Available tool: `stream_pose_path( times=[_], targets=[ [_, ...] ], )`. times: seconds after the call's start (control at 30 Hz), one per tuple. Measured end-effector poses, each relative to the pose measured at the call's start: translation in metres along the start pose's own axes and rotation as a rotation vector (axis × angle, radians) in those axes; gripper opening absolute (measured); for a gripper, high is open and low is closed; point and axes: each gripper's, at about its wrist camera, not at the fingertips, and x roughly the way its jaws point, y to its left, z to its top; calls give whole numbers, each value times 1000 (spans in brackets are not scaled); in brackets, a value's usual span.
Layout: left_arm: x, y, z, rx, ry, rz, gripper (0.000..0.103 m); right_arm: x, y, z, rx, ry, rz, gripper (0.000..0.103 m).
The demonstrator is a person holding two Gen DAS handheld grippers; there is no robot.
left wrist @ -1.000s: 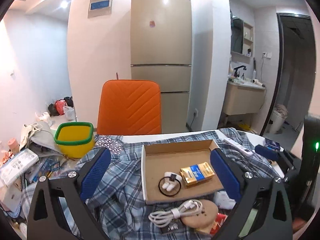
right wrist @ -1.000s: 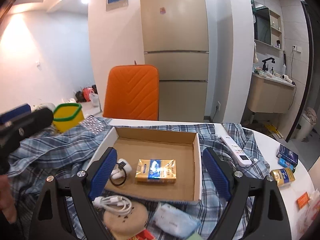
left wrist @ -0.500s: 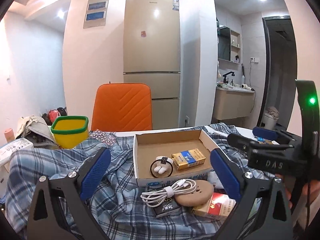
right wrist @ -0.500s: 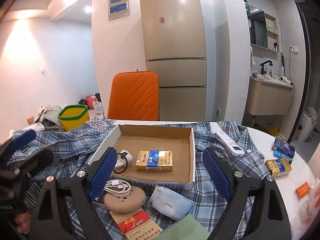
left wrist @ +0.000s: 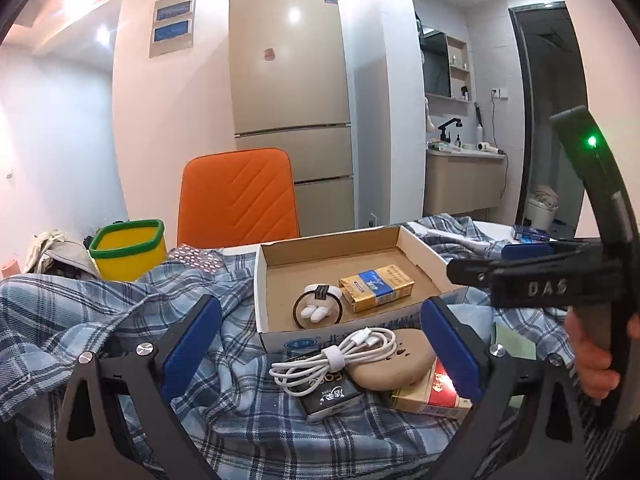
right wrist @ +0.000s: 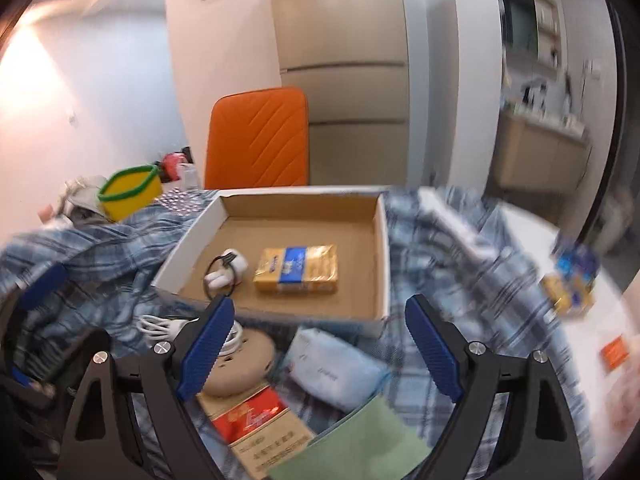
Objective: Organize soft objects
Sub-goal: 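Withdraw both grippers from the box and move the right gripper toward the wipes packet, then grasp the light-blue wipes packet with the right gripper and lift it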
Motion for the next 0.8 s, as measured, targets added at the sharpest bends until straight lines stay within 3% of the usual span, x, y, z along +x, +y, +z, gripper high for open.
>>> stream_pose_path(
  times=[0.4, 0.57, 0.8],
  targets=[
    [4, 9, -1, -42, 20, 0, 99, 29, -7, -16, 5, 202, 15, 89],
    [2, 7, 0, -36, 8, 16, 99, 47, -14, -21, 82, 263, 12, 89],
    [2, 9, 0, -45, 8, 28, 99, 63, -17, -18, 190, 286, -79, 89]
  ],
)
